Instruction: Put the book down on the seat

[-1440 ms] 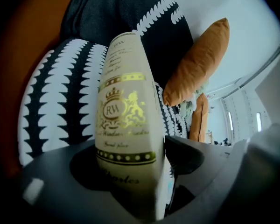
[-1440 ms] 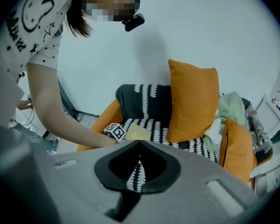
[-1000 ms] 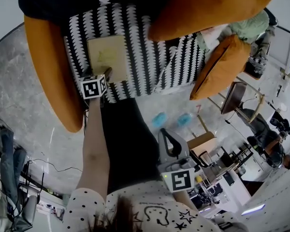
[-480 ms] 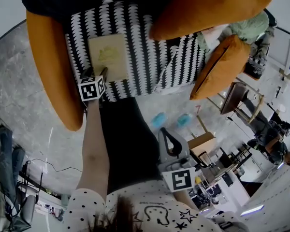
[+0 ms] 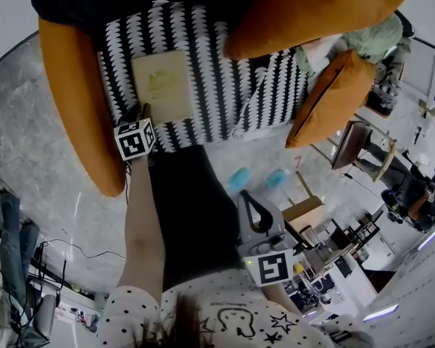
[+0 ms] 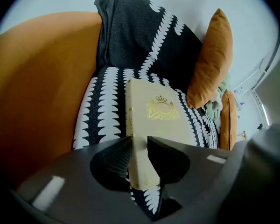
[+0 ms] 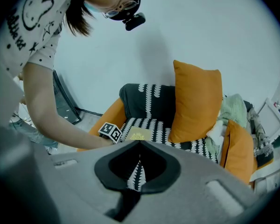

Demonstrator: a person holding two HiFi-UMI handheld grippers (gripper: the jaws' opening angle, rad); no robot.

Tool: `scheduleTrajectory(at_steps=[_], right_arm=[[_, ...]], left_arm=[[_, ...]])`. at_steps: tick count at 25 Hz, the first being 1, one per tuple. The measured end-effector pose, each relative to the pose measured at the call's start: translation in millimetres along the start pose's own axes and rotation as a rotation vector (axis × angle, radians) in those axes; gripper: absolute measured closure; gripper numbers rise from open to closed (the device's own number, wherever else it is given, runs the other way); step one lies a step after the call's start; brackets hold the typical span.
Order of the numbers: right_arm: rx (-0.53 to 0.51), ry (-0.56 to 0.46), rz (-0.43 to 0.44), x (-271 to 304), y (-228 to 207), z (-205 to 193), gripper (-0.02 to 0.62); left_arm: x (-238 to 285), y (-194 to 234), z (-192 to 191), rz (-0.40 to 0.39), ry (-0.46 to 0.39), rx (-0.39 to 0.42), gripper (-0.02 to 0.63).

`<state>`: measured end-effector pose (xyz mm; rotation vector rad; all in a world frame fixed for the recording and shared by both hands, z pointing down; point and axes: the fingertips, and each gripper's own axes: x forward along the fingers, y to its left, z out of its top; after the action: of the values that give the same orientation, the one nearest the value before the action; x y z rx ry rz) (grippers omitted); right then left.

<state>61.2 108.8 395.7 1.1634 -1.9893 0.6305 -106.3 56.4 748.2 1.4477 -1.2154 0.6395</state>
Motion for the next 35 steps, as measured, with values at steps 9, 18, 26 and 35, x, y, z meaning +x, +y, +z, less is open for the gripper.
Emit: scheduleTrajectory(at_steps=[9, 18, 26, 35], right_arm=[[0.012, 0.004, -0.001, 16, -30, 2, 0.594], [0.019, -0.050, 0.001, -5, -24, 14, 0.594], [-0.021, -0.141, 0.013, -19, -23, 41, 0.594], [-0.045, -0.151, 0.046, -40, -13, 48, 0.594]], left_arm=[[20, -13, 5, 0.050, 0.015, 0.046, 0.611], [-21, -26, 25, 0.087, -0.057, 0.098, 0.611], [-61, -53, 70, 0.078, -0.137, 0.156, 0.612], [-107, -62, 100, 0.112, -0.230, 0.148, 0.612]])
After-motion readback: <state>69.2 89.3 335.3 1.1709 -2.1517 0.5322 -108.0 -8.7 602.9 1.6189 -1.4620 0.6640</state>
